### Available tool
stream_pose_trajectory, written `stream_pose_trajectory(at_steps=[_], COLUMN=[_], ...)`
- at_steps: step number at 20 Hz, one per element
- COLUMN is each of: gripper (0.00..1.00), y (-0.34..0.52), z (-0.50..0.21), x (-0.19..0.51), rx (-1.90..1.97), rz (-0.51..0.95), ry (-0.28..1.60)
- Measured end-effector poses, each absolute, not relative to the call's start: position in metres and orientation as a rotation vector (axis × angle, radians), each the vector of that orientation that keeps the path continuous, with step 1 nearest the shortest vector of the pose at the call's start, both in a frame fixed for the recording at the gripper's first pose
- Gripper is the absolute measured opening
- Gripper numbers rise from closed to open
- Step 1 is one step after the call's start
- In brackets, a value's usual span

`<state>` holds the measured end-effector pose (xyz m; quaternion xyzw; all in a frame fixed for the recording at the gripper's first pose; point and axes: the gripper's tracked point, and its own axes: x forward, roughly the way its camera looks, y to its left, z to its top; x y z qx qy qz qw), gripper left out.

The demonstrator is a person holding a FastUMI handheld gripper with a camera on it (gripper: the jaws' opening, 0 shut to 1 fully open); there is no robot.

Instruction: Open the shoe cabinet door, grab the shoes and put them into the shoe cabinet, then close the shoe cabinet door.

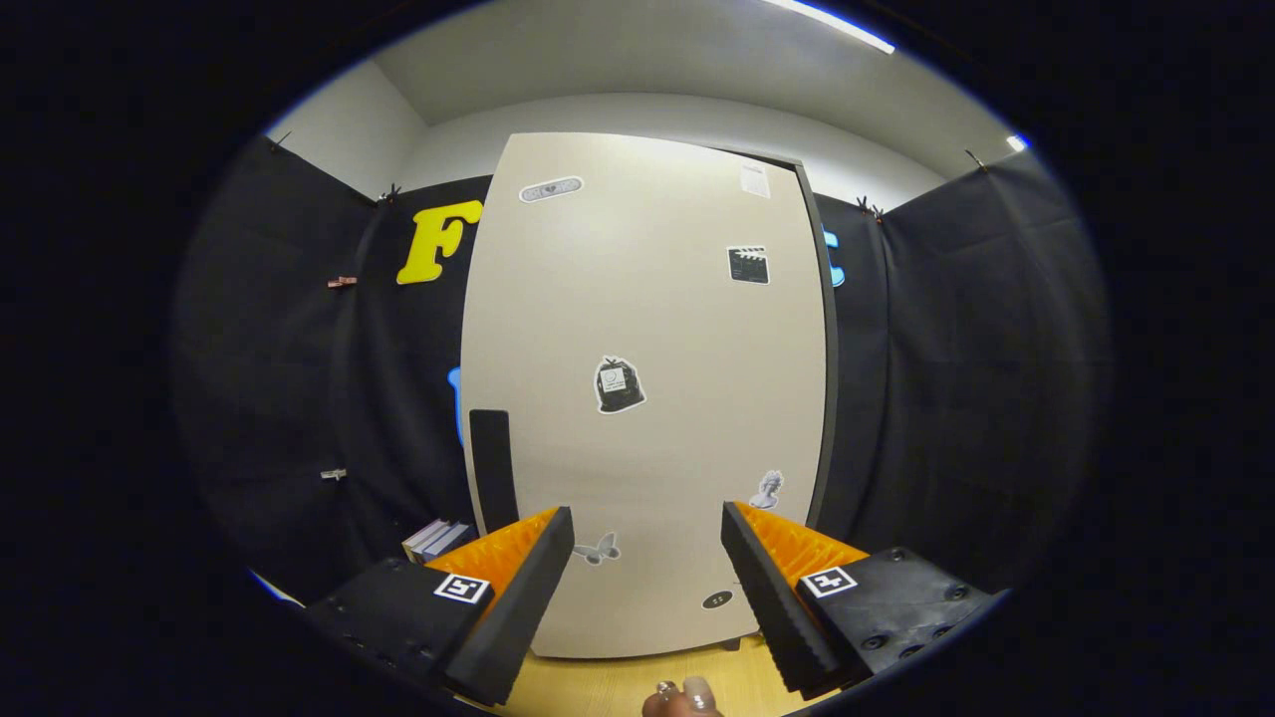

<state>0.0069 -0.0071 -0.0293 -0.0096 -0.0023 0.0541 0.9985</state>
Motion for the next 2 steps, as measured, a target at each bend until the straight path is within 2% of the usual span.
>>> stream_pose_trajectory(at_steps=[2], gripper=[0.97], y=[-0.0117], z=[-0.0328], x=[0.0078], rx=[-0.018], rz=[0.098], ry=[-0.005])
